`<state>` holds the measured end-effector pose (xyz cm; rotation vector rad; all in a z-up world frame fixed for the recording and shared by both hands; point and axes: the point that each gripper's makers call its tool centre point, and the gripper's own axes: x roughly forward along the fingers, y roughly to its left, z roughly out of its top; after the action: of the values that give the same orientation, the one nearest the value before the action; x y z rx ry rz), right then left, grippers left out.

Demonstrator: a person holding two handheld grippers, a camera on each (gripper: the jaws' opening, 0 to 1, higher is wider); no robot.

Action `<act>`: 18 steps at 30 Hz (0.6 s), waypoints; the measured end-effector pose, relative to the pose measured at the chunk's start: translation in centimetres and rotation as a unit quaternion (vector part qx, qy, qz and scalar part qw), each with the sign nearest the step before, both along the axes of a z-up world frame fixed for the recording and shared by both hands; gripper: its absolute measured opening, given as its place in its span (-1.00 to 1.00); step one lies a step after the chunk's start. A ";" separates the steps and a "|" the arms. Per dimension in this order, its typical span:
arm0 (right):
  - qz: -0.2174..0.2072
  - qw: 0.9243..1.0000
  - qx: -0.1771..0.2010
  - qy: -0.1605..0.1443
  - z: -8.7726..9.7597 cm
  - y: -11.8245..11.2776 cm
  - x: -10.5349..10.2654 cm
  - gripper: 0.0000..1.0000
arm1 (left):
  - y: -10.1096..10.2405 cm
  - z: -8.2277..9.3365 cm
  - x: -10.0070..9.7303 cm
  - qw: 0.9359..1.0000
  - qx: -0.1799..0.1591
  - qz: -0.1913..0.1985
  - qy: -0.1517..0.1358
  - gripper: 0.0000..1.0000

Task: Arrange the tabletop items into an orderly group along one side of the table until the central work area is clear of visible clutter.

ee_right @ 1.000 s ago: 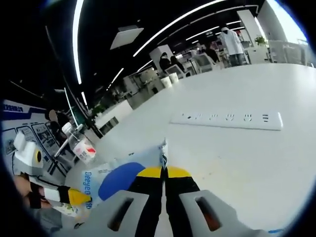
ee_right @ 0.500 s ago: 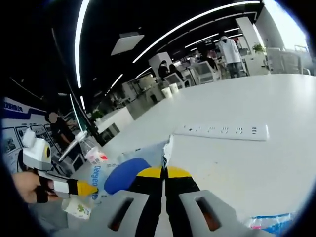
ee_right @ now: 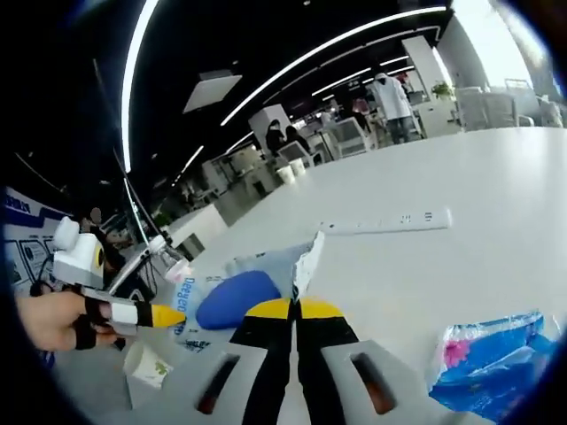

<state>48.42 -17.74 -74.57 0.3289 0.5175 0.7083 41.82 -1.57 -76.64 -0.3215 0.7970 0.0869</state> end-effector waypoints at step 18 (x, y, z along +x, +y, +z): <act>-0.067 0.998 0.003 0.007 -0.7 -2.3 -5.1 -1.00 | -1.2 -0.9 0.6 0.998 0.003 -0.060 -0.001 -1.00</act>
<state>43.27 -20.04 -75.31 0.3707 0.5015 0.5783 42.38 -2.78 -77.49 -0.2680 0.8123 -0.0235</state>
